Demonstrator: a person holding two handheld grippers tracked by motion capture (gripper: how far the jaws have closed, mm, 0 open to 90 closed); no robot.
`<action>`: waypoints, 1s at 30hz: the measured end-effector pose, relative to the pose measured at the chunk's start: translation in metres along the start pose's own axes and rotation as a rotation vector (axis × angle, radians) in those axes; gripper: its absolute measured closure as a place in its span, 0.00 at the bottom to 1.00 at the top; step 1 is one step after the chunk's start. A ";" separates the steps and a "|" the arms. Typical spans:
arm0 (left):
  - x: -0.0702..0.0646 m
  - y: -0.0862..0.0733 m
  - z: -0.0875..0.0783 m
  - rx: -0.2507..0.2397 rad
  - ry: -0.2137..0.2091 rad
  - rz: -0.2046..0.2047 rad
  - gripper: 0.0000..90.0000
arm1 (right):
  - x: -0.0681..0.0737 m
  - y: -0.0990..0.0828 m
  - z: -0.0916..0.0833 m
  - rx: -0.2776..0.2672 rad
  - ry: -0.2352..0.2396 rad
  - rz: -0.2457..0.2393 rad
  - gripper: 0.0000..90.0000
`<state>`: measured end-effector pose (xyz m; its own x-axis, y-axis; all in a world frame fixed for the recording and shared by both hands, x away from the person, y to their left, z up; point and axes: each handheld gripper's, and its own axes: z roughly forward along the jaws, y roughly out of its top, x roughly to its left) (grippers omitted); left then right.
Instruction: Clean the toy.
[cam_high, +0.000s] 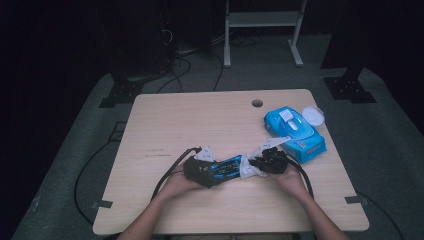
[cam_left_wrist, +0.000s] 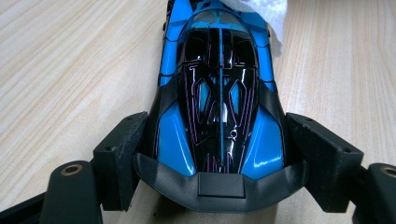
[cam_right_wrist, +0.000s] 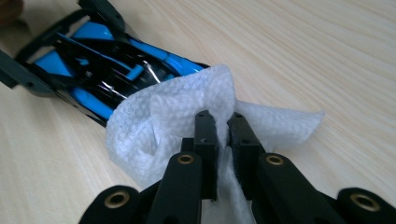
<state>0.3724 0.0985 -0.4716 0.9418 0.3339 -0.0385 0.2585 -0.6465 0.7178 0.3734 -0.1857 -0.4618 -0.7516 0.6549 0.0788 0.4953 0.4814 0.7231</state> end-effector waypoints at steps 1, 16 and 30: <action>0.000 0.000 0.000 0.000 0.000 0.000 0.27 | -0.001 -0.001 0.000 -0.003 0.003 0.004 0.92; 0.000 0.000 0.000 -0.001 -0.001 0.000 0.27 | 0.002 0.002 0.002 -0.012 0.034 0.009 0.92; 0.001 -0.001 0.000 -0.004 -0.009 -0.002 0.27 | 0.000 0.027 0.022 -0.040 0.013 0.032 0.92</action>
<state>0.3733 0.0999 -0.4720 0.9430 0.3296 -0.0462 0.2600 -0.6430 0.7203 0.3970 -0.1597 -0.4574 -0.7412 0.6620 0.1113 0.5018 0.4363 0.7469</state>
